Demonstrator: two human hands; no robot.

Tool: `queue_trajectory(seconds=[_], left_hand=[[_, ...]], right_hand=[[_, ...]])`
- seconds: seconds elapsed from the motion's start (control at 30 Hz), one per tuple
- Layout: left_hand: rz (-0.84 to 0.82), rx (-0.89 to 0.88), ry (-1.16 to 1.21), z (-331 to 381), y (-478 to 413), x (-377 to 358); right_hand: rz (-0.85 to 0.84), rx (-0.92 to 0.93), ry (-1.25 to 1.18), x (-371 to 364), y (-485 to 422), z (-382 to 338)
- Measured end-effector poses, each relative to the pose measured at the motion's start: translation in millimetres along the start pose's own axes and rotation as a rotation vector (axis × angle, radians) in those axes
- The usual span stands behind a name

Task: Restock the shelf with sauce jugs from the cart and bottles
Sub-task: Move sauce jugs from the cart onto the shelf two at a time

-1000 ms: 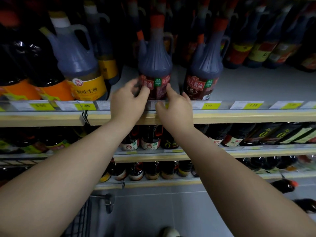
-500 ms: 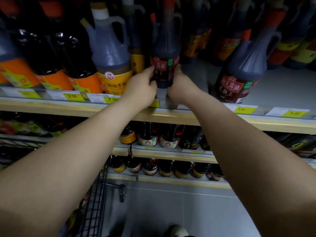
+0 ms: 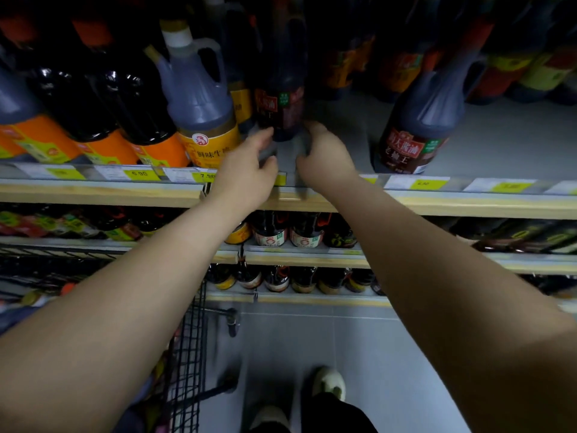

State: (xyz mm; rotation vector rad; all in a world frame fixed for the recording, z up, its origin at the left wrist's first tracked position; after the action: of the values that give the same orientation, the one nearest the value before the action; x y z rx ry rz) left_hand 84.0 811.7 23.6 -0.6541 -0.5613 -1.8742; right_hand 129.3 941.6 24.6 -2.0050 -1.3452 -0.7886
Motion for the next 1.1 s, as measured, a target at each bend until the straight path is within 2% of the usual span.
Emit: queue_trajectory(seconds=[0.2, 0.3, 0.4, 0.5, 0.6, 0.83, 1.1], left_hand=[[-0.120, -0.043, -0.044, 35.4, 25.6, -21.9], [-0.212, -0.057, -0.025, 50.1, 29.7, -47.5], [-0.272, -0.052, 0.017, 70.1, 29.2, -78.5], [-0.296, 0.000, 0.077, 89.7, 23.8, -102.4], [-0.320, 0.035, 0.063, 100.9, 16.0, -122.9], [-0.295, -0.011, 0.039, 97.3, 15.1, -138.4], [-0.200, -0.011, 0.012, 73.7, 16.0, -116.7]], right_hand=[[0.273, -0.108, -0.157, 44.0, 84.0, 22.8], [0.464, -0.238, -0.269, 69.4, 113.2, 44.3], [0.668, -0.398, -0.502, 88.3, 125.4, 70.7], [0.751, -0.470, -0.780, 96.7, 119.2, 84.7], [0.757, -0.461, -0.925, 101.4, 104.0, 93.6], [0.752, -0.455, -0.949, 101.3, 92.7, 96.8], [0.712, -0.457, -0.955, 84.2, 73.6, 87.4]])
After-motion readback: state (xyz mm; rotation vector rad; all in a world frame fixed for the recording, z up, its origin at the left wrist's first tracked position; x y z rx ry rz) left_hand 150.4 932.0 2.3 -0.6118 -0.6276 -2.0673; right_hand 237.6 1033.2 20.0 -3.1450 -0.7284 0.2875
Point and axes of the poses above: each hand's wrist, its own y-axis away from the middle knuckle, its own x-axis out of the back of the hand, z = x × y, the point moved 5 cm from there along -y, towards the middle knuckle, and after that the axes turned 15 degrees about x, right-handed, at the moved point
